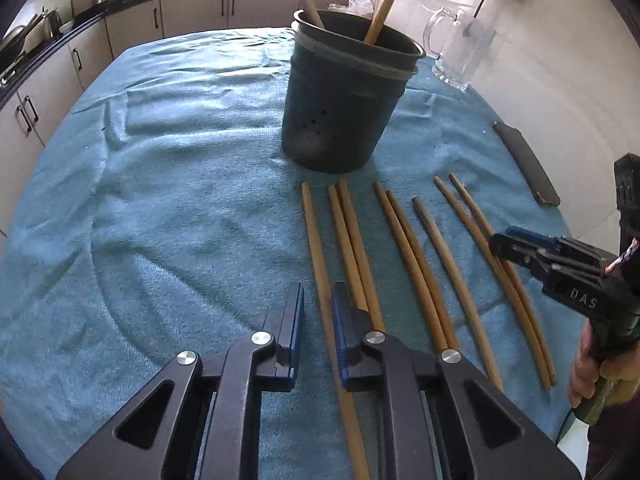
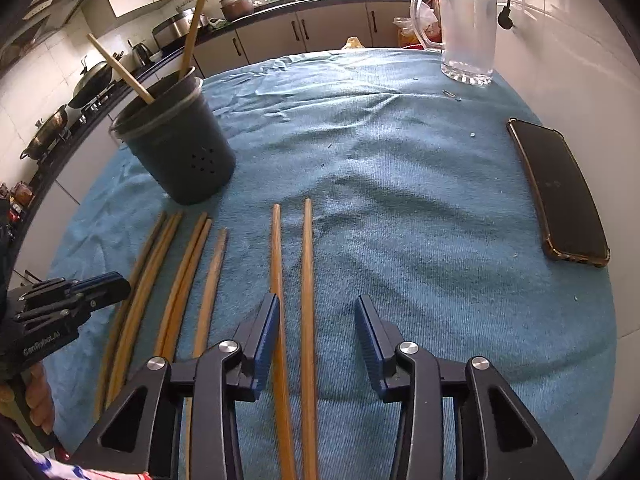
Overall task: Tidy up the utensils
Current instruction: 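Grasp a chopstick with the left gripper while the right gripper grasps another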
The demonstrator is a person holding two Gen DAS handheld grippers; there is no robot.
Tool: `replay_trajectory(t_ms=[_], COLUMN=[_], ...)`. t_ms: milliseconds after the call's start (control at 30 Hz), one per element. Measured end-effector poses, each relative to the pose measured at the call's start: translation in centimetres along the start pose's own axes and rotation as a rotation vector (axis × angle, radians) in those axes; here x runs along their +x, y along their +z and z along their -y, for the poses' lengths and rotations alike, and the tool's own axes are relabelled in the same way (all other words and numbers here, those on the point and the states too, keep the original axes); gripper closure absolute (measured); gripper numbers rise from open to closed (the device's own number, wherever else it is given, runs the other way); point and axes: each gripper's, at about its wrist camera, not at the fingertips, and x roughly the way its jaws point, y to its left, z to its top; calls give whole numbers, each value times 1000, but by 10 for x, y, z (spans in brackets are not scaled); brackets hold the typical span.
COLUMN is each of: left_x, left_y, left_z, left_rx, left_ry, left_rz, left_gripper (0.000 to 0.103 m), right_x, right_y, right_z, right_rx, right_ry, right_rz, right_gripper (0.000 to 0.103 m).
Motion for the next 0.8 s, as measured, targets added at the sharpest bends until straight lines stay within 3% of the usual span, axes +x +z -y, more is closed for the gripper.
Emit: replay_trajectory(t_ms=[133,233,300,367,567,800], left_x=[2,2,0,-2,-13,-6], left_y=[3,4,2,0,-12,2], left_z=[-1,-3,-5,-9,-24,-23], left_rx=[-9,-24,-30,-36,-62,-84], left_ry=[20,28,33,29,8,30], left_rz=[-2,-6,-13,-24,-67,-91], left_gripper=[95,96,96,96,96,96], right_x=[5,9,10,9,-4,-9], right_y=[8,12,13,13,1,-1], right_z=[1,-3,-7,-7,9,18], right_rx=[10,-18,-36,-43,-43,-36], right_ry=[-17,-64,-104,-124,-118,-129], right_rz=[-3,-12,-19,-28,-64,-95], right_gripper=[68,78,90,93,93,87])
